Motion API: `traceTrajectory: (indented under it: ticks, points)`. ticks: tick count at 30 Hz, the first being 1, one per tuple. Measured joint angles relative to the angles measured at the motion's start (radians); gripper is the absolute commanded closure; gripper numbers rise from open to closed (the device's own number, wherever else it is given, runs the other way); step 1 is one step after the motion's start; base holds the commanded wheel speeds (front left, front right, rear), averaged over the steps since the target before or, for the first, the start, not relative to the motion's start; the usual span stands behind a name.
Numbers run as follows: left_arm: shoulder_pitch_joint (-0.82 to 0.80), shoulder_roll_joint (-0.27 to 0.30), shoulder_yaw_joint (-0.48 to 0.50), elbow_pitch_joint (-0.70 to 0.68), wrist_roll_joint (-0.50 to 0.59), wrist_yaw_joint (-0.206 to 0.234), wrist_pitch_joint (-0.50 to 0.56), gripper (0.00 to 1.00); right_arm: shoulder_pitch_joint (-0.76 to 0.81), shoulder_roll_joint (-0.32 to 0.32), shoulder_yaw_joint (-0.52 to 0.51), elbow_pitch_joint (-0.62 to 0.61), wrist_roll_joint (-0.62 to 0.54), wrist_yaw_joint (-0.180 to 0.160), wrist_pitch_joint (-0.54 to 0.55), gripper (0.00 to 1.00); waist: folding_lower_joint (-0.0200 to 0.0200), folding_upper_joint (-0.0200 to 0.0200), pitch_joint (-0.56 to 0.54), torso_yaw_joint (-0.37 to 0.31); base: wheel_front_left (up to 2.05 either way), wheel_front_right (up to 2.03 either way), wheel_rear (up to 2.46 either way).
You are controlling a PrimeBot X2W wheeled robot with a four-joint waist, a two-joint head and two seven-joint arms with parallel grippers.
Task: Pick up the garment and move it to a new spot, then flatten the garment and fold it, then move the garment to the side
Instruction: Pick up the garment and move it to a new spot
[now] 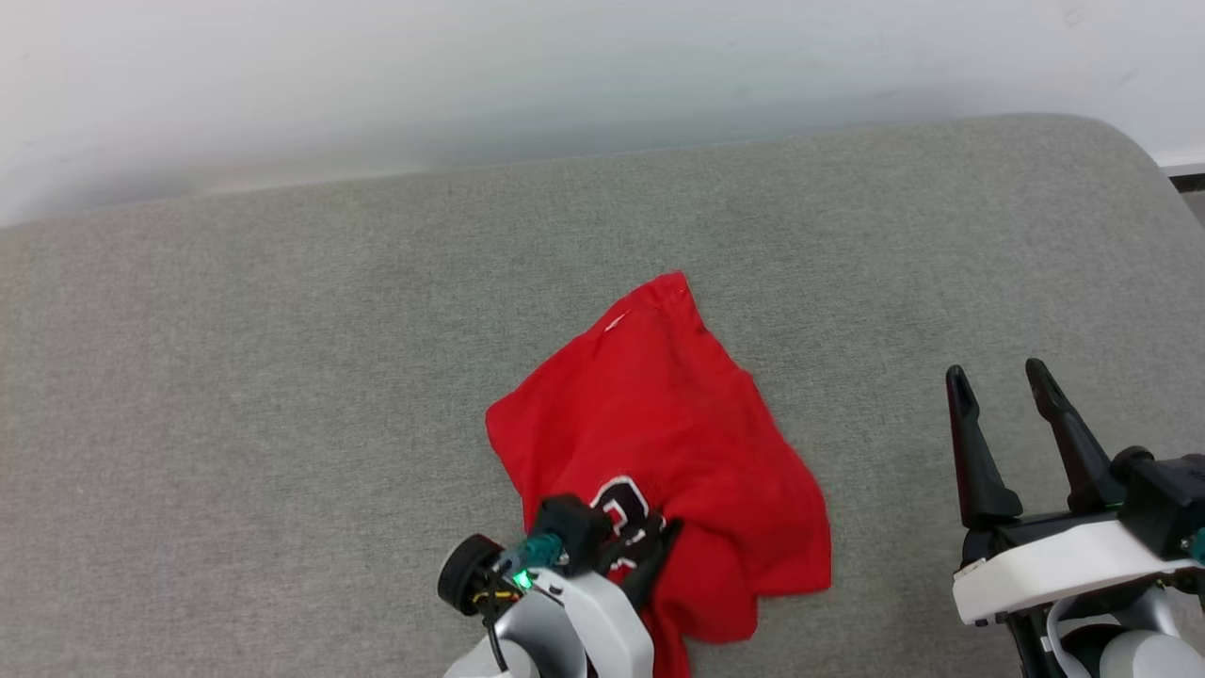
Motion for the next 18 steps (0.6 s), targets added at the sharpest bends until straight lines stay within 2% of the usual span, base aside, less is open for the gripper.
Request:
traceTrajectory:
  ticks: [1,3,10,18]
  points:
    - [0.002,0.001,-0.011,0.011,-0.001,-0.007,0.008,0.71,-0.002,0.000,0.000,0.003,0.000,0.000,-0.001,0.00,0.0000,0.0000,0.001,0.003,0.00,0.00,0.00]
    - [0.008,0.002,-0.028,0.021,-0.015,-0.019,0.012,0.00,-0.007,0.000,0.000,0.007,0.000,0.000,-0.001,0.00,0.0000,0.0000,-0.003,0.008,0.00,0.00,0.00]
    - [0.007,-0.006,-0.037,-0.029,-0.007,-0.024,-0.097,0.00,0.008,0.000,-0.007,0.017,-0.006,0.000,0.015,0.00,0.0000,0.0000,-0.060,0.033,0.00,0.00,0.00]
    - [0.014,0.009,0.043,-0.107,0.001,0.063,-0.183,0.00,0.055,0.000,-0.006,0.003,-0.008,0.000,0.045,0.00,0.0000,0.0000,-0.139,0.073,0.00,0.00,0.00]
